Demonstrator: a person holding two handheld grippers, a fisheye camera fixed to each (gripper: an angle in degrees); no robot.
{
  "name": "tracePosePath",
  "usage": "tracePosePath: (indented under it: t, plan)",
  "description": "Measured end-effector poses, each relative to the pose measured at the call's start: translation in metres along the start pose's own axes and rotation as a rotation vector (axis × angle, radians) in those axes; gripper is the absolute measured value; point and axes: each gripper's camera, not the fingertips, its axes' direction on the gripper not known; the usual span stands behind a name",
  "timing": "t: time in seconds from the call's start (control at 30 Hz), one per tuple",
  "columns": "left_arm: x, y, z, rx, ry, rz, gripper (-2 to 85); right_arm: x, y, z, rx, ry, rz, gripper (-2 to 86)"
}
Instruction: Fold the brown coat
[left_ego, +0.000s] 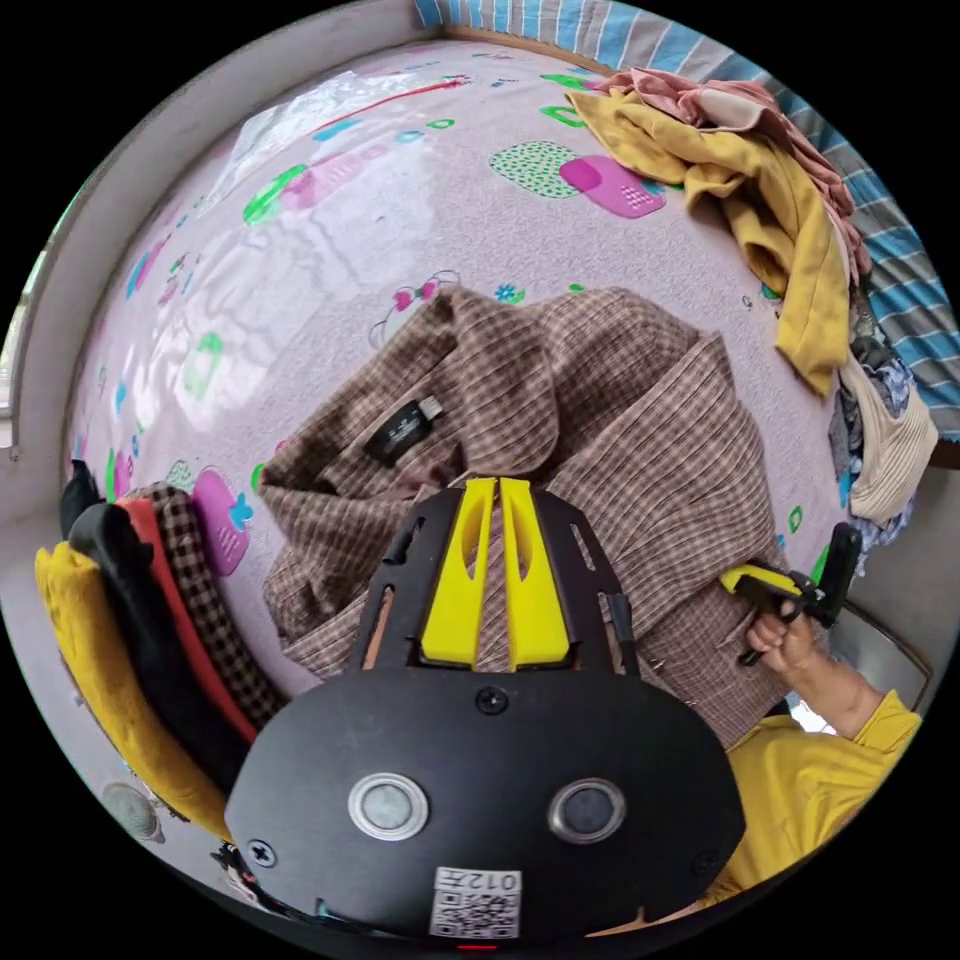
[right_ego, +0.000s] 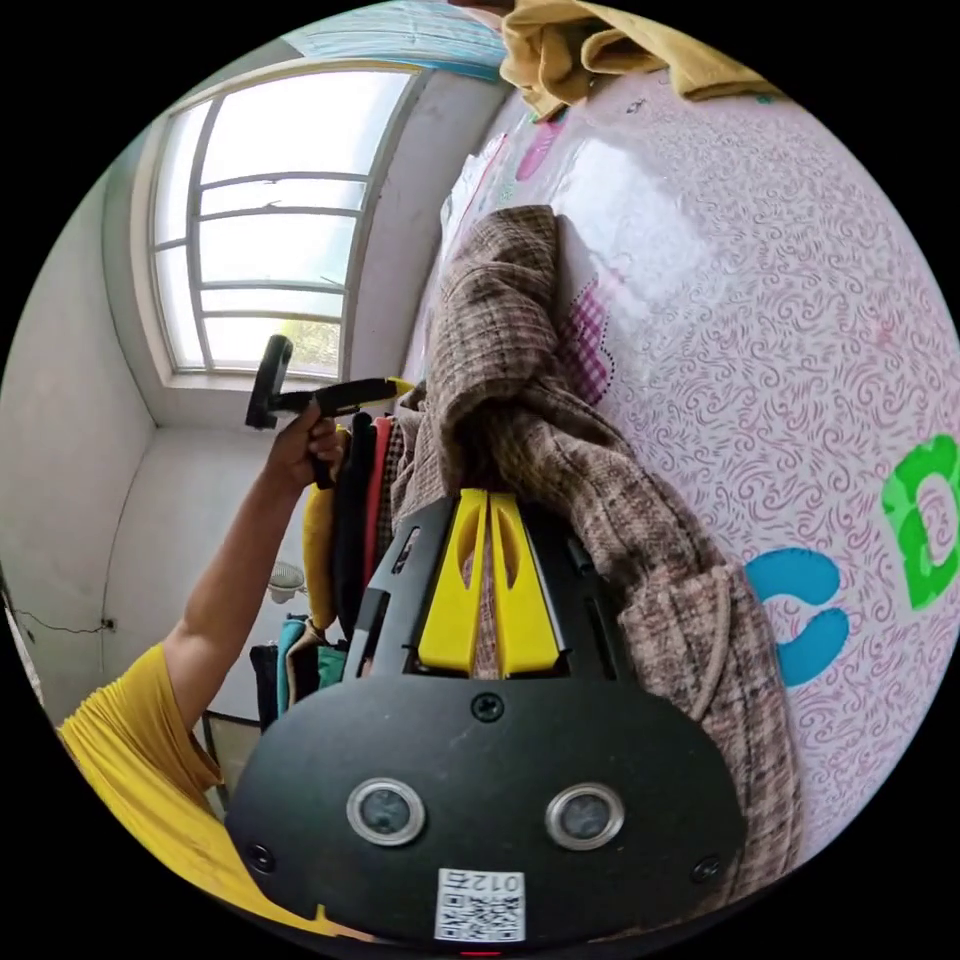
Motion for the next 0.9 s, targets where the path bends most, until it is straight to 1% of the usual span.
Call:
tracePosePath:
  t: [0.1, 0.17, 0.27, 0.43, 0.53, 0.63, 0.67, 0.77, 0.9]
  plan:
    - [-0.030, 0.045, -0.011, 0.036, -0.033, -0.054, 2.6, -0.009, -0.002, -0.015, 0.015, 0.036, -0.080, 0.7]
    - [-0.060, 0.075, -0.006, 0.007, 0.032, -0.084, 4.9, -0.023, -0.001, -0.016, -0.018, 0.043, -0.140, 0.8]
    - [-0.086, 0.095, 0.007, -0.039, 0.150, -0.104, 7.6, -0.025, -0.005, 0.003, -0.094, -0.032, -0.111, 0.9]
    - [-0.105, 0.103, 0.017, -0.028, 0.246, -0.142, 9.5, -0.020, -0.011, 0.047, -0.187, -0.116, -0.023, 0.9]
    - [-0.112, 0.103, 0.019, -0.050, 0.261, -0.152, 8.4, -0.018, -0.014, 0.073, -0.223, -0.134, 0.036, 1.0]
    - [-0.112, 0.104, 0.013, -0.074, 0.242, -0.136, 5.1, -0.008, -0.020, 0.094, -0.226, -0.164, 0.122, 1.3]
    - [-0.112, 0.106, 0.006, -0.064, 0.220, -0.132, 3.6, -0.003, -0.023, 0.100, -0.220, -0.183, 0.163, 1.4]
    - [-0.114, 0.113, -0.011, -0.038, 0.230, -0.111, 1.5, 0.002, -0.032, 0.109, -0.191, -0.212, 0.226, 1.8]
    - [-0.122, 0.126, -0.029, 0.000, 0.261, -0.095, 0.5, 0.007, -0.044, 0.115, -0.169, -0.202, 0.285, 1.9]
